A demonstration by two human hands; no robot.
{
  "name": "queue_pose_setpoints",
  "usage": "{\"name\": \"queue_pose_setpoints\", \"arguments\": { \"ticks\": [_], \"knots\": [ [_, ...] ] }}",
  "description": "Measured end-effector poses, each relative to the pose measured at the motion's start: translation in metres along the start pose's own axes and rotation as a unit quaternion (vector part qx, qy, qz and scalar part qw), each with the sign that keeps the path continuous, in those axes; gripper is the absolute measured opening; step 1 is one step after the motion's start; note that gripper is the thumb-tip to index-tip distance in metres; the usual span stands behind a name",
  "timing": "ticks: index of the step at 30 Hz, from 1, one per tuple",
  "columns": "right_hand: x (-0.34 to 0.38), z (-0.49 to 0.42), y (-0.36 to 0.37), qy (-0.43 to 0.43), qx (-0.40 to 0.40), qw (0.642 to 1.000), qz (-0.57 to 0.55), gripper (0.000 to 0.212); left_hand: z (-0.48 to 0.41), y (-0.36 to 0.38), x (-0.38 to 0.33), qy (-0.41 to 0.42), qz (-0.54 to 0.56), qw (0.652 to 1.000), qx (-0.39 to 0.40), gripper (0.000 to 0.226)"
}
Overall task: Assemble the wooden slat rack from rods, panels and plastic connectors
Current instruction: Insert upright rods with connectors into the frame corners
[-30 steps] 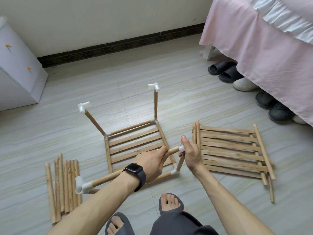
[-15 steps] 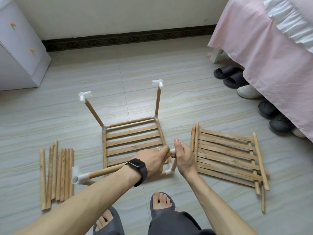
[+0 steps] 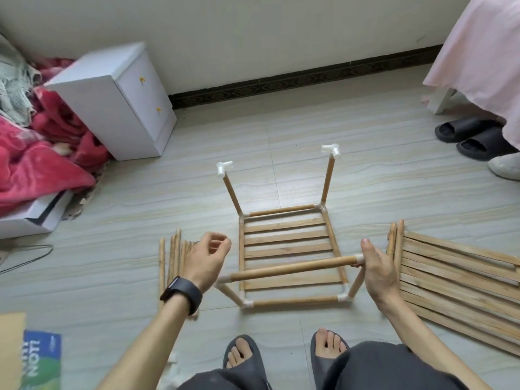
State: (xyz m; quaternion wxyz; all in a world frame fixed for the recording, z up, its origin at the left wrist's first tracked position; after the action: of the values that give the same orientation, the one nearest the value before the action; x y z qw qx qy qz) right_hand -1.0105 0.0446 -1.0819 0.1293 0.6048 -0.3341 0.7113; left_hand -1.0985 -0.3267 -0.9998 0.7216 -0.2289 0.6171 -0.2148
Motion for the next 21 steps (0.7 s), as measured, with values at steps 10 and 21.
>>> {"name": "queue_pose_setpoints", "arguments": {
  "ticks": [10, 21],
  "knots": [
    [-0.002, 0.016, 0.000, 0.046, 0.055, 0.997, -0.037, 0.041, 0.002, 0.022, 0.049, -0.080, 0.072, 0.992, -0.071, 0.011],
    [-0.039, 0.038, -0.009, 0.124, 0.049, 0.991, -0.025, 0.058, 0.011, 0.030, 0.056, -0.068, 0.007, 0.996, -0.055, 0.016]
  ]
}}
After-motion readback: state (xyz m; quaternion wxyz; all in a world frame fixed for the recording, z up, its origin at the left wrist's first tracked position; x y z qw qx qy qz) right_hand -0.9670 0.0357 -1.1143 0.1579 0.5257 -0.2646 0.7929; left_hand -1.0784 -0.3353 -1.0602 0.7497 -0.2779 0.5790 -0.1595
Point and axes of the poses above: each hand's wrist, its own z-axis away from the middle knuckle, its own y-axis out of the palm, x = y × z, the point moved 7 cm from there along -z, towards the middle knuckle, and after that the axes turned 7 degrees about -x, right-handed, at the moved point
